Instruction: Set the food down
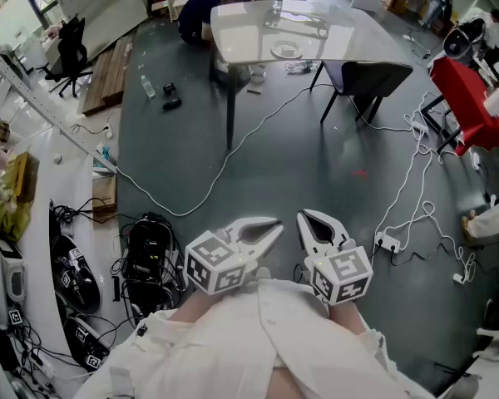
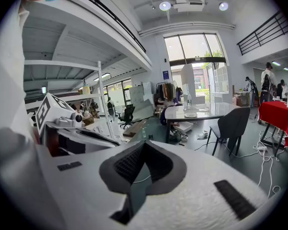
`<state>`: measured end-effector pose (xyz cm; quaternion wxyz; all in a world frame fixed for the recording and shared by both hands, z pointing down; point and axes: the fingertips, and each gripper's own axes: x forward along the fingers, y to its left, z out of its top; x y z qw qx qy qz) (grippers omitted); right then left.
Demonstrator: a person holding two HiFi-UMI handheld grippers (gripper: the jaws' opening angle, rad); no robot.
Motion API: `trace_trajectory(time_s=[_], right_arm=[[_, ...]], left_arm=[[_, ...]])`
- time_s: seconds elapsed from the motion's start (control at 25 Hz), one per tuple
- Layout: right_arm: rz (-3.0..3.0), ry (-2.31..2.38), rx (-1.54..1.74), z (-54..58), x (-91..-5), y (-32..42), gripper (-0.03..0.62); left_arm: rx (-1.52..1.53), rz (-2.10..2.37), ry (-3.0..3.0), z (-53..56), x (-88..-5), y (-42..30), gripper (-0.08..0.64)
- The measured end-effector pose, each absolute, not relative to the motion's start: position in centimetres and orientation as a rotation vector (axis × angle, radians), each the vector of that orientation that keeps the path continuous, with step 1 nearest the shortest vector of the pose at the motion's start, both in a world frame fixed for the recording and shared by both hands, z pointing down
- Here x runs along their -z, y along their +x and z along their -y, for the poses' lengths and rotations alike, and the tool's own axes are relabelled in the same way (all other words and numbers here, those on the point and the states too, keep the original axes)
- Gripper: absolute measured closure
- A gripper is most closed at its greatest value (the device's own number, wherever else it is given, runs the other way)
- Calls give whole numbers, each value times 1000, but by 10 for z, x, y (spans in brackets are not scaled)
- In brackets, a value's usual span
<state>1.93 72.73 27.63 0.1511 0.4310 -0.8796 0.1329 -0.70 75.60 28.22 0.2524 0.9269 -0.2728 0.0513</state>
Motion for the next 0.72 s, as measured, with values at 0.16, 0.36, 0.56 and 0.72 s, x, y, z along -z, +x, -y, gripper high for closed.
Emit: trace_trajectory(time_s=[0.16,0.36,0.56,0.72], right_arm=[[2521,1243,-391,-725,-278,19,591],[2526,1234,-377,-724,-277,18,591],[2521,1269,-385,-720,-276,24,591],[2528,1288,-405,-721,-276,28,591]], left_arm=[[-123,740,2515,-750,-279,-7,532],[-112,732,2510,-749,-276,-4,532],[-125,718,2516,-750,-279,0,532],[-134,715,2511,-749,-282,2,532]])
